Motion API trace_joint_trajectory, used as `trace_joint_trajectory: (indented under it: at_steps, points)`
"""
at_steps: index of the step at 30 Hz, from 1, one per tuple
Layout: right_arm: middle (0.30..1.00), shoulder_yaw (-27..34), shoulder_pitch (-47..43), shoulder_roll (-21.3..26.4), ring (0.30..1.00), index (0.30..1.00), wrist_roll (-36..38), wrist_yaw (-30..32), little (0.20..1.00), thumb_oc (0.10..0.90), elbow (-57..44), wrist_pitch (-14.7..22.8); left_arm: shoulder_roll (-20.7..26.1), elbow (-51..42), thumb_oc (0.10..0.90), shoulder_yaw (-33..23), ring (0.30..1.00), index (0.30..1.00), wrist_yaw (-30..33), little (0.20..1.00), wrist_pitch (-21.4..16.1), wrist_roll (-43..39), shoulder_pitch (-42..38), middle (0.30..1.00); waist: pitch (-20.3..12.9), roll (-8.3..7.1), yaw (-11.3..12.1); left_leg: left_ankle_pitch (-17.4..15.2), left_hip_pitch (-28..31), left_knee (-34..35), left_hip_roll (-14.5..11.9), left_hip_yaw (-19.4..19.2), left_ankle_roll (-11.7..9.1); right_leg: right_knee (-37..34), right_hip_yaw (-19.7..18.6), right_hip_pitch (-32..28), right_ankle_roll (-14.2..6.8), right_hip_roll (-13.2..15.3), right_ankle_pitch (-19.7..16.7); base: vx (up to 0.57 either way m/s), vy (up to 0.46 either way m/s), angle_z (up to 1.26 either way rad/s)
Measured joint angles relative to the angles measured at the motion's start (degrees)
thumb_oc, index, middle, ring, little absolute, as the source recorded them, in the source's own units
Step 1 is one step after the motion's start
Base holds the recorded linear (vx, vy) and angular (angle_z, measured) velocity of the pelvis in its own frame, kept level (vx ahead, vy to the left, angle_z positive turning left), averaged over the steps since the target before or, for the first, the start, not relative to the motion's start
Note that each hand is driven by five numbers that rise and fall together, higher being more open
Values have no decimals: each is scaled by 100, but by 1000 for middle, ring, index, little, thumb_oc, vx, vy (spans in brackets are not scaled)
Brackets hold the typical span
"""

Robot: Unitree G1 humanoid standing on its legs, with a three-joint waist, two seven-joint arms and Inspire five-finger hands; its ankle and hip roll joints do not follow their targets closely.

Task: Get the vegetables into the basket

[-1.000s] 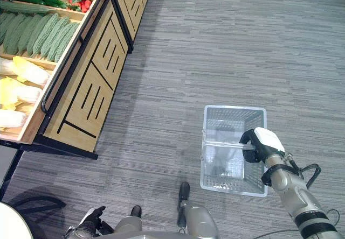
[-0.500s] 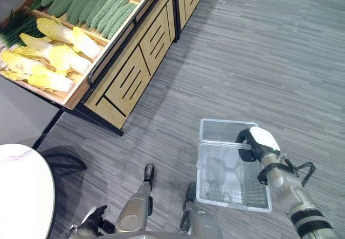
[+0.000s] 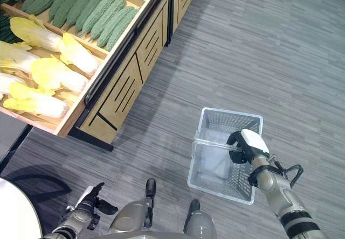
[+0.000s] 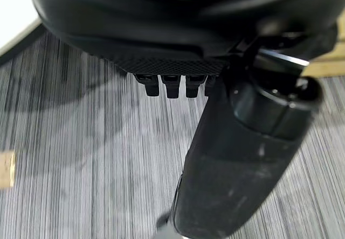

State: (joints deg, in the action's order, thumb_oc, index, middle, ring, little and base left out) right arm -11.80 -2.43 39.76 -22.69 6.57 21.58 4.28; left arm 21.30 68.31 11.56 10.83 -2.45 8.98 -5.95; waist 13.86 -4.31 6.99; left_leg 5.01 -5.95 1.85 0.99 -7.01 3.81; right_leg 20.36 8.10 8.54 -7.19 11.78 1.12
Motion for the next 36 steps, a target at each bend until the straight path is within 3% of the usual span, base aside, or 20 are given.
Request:
trace_joint_trajectory:
  at_steps: [2, 4, 5, 7, 10, 11, 13, 16, 19, 20, 21, 24, 25, 28, 30, 31, 34, 36]
  points:
    - [300, 0, 1, -5, 300, 300, 1, 8, 300, 400, -7, 0, 61, 36, 900, 1, 1000, 1000, 8, 1000, 20, -1, 67, 1000, -27, -39, -9, -67, 116, 21, 64, 17, 83, 292, 14, 45, -21, 55, -13, 158, 140, 0]
    - [300, -4, 36, -8, 300, 300, 1, 12, 300, 400, 11, -1, 73, 133, 900, 8, 1000, 1000, 5, 1000, 41, -1, 64, 1000, -23, -36, -66, -145, 260, 90, 97, 137, 179, 1030, -89, 397, -131, 127, -13, 218, 99, 22]
    - [300, -48, 151, -26, 300, 300, 2, 10, 300, 400, -10, 2, 81, 191, 900, 20, 1000, 1000, 2, 1000, 102, -1, 57, 1000, -20, -33, -206, -243, 342, 102, 107, 333, 324, 1337, -352, 713, -100, -79, 437, 253, 50, 42]
    - [300, -141, 221, -38, 300, 300, 4, 3, 300, 400, -28, 14, 88, 346, 900, 11, 1000, 1000, -18, 1000, 119, -1, 128, 1000, -27, -47, -354, -186, 395, 78, 117, 423, 259, 754, -391, 845, -52, -240, 407, 273, -37, 51]
    - [300, -165, 296, -69, 300, 300, 9, 11, 300, 400, -67, 30, 15, 400, 900, 16, 1000, 1000, -18, 1000, 120, 0, 147, 1000, -25, -47, -500, -298, 488, 70, 175, 614, 282, -497, -265, 996, -128, -316, 49, 289, -116, 41]
    - [300, -200, 304, -82, 300, 300, 9, 10, 300, 400, -84, 52, -8, 405, 900, 19, 1000, 1000, -22, 1000, 118, 1, 162, 1000, -18, -63, -494, -295, 544, 67, 193, 703, 243, -1095, -263, 1061, -97, -295, -275, 332, -143, 34]
    - [300, -224, 305, -103, 300, 300, 8, 9, 300, 400, -85, 53, -33, 476, 900, 22, 1000, 1000, -24, 1000, 115, 6, 113, 1000, -13, -44, -560, -459, 556, 18, 194, 899, 255, -1659, -426, 1038, -145, -292, -477, 335, -165, 42]
    - [300, -217, 301, -122, 300, 300, 5, 15, 300, 400, -104, 31, -46, 599, 900, 10, 1000, 1000, -37, 1000, 120, 6, 196, 1000, -2, -59, -649, -603, 737, -73, 179, 1119, 51, -2321, -559, 988, -162, -156, -963, 338, -189, 47]
    - [300, -219, 448, -131, 300, 300, 4, 4, 300, 400, -107, 18, -56, 687, 900, -46, 1000, 1000, -29, 1000, 118, 5, 249, 1000, 4, -124, -657, -926, 1101, -46, 126, 1451, -183, -2259, -408, 627, -138, -103, -981, 346, -263, 53]
    - [300, -219, 497, -123, 300, 300, 4, -5, 300, 400, -89, -10, -96, 689, 900, -46, 1000, 1000, -20, 1000, 119, 5, 251, 1000, 9, -77, -684, -1022, 1224, -28, 9, 1564, -273, -2244, -364, 460, -3, -176, -1184, 221, -203, 60]
    - [300, -218, 453, -100, 300, 300, 5, -21, 300, 400, 27, -20, -207, 688, 900, -147, 1000, 1000, -2, 1000, 111, 1, 327, 1000, -47, 133, -673, -1104, 1275, -69, -319, 1623, -508, -2066, -158, 450, 119, -442, -1289, 283, -273, 48]
    - [300, -210, 333, -11, 300, 300, 3, -63, 300, 400, 25, -90, -319, 549, 900, -112, 1000, 1000, -36, 1000, 90, -5, 404, 1000, -66, 235, -613, -1022, 1166, -285, -647, 1519, -616, -1932, -21, 462, 497, -776, -1205, 182, -254, 11]
    - [300, -199, 230, 59, 300, 300, 7, -60, 300, 400, 33, -64, -435, 596, 900, -153, 1000, 1000, -53, 1000, 76, -6, 393, 1000, -64, 245, -643, -915, 1018, -521, -770, 1555, -756, -1881, 105, 437, 606, -893, -1061, 313, -477, 23]
    - [300, -180, 188, 317, 300, 300, 22, -45, 300, 400, -4, -88, -514, 598, 900, -141, 1000, 1000, -20, 1000, 9, -67, 276, 1000, -66, 250, -790, -669, 674, -912, -931, 1947, -1118, -1743, 525, 408, 698, -953, -767, 131, -216, 62]
    - [300, -153, 122, 362, 300, 300, 26, -41, 300, 400, 5, -92, -525, 577, 900, -157, 1000, 1000, 5, 1000, 31, -108, 267, 1000, -66, 281, -773, -485, 640, -919, -1027, 1879, -1145, -1706, 670, 352, 865, -1034, -645, 110, -225, 48]
    - [300, -127, 157, 387, 300, 300, 41, -8, 300, 400, -13, -100, -541, 571, 900, -117, 1000, 1000, 42, 1000, 52, -108, 221, 1000, -52, 295, -775, -374, 495, -1101, -1038, 1799, -1255, -1727, 844, 290, 942, -1000, -568, 90, -197, 74]
    - [300, -83, 267, 484, 300, 300, 54, 17, 300, 400, -83, -103, -538, 466, 900, -42, 1000, 1000, 103, 1000, 97, -111, 155, 1000, -20, 321, -779, -29, 145, -1492, -1105, 1154, -1369, -1905, 1213, 95, 1010, -972, -495, 92, -151, 68]
    - [300, -85, 263, 487, 300, 300, 57, 39, 300, 400, -84, -118, -537, 422, 900, -37, 1000, 1000, 98, 1000, 99, -110, 156, 1000, 19, 315, -682, -148, 66, -1400, -1080, 662, -1374, -2069, 1316, -25, 1108, -984, -404, 144, -105, 45]
